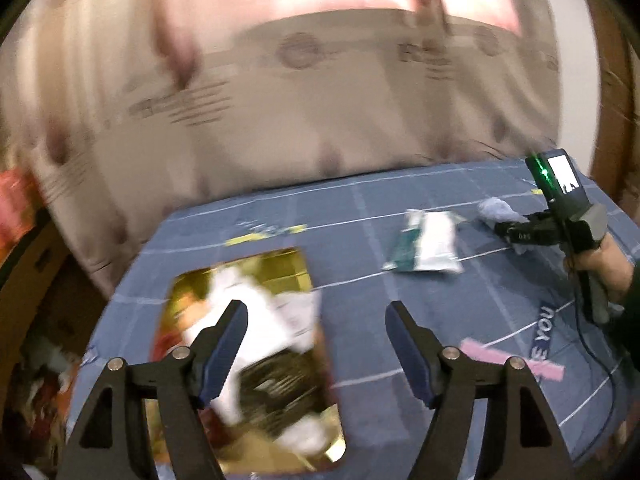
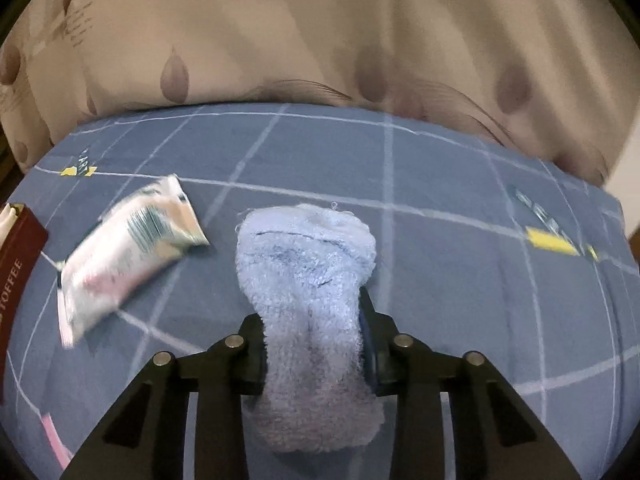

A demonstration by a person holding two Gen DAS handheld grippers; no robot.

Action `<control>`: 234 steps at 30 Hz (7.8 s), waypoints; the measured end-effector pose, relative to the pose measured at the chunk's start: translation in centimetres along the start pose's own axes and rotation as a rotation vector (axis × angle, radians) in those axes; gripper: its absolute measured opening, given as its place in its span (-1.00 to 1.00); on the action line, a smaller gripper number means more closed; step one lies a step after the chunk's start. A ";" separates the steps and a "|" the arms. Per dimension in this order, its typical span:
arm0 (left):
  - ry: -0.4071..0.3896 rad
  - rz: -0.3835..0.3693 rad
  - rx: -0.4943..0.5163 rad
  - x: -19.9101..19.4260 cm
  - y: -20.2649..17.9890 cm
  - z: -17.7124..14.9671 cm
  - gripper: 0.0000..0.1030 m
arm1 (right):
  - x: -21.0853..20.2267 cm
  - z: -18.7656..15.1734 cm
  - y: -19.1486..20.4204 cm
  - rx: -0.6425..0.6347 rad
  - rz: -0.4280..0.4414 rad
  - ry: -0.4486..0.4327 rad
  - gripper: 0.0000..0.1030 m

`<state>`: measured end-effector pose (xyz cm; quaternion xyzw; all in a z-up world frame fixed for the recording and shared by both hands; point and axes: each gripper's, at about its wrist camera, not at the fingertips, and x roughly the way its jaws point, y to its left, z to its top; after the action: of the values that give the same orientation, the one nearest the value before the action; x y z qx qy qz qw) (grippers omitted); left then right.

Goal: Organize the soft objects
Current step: 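Grasp the blue towel with the right tool and lift it, then grasp the white-and-green wipes pack with the left tool while the right tool holds the towel, then carry the wipes pack into the tin and open the left tool, then carry the blue towel with the right tool over the tin, then lower the blue towel onto the tin contents and open the right tool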

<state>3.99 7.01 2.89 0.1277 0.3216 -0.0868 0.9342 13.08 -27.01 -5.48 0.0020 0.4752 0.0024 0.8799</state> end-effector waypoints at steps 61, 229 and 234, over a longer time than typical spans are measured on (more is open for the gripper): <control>0.364 -0.263 -0.143 14.9 -9.0 6.2 0.05 | -2.2 -3.5 -3.3 0.040 -0.058 0.007 -0.31; 0.139 0.337 -0.442 -7.3 15.2 -12.0 0.34 | -7.2 -1.2 33.2 -0.283 0.428 0.024 -0.46; 0.139 0.335 -0.439 -7.3 15.0 -12.0 0.34 | -7.2 -1.8 33.4 -0.297 0.425 0.023 -0.36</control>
<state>-4.99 25.44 1.02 -0.0206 0.3703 0.1495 0.9166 7.58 6.31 -0.26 -0.0273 0.4684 0.2567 0.8449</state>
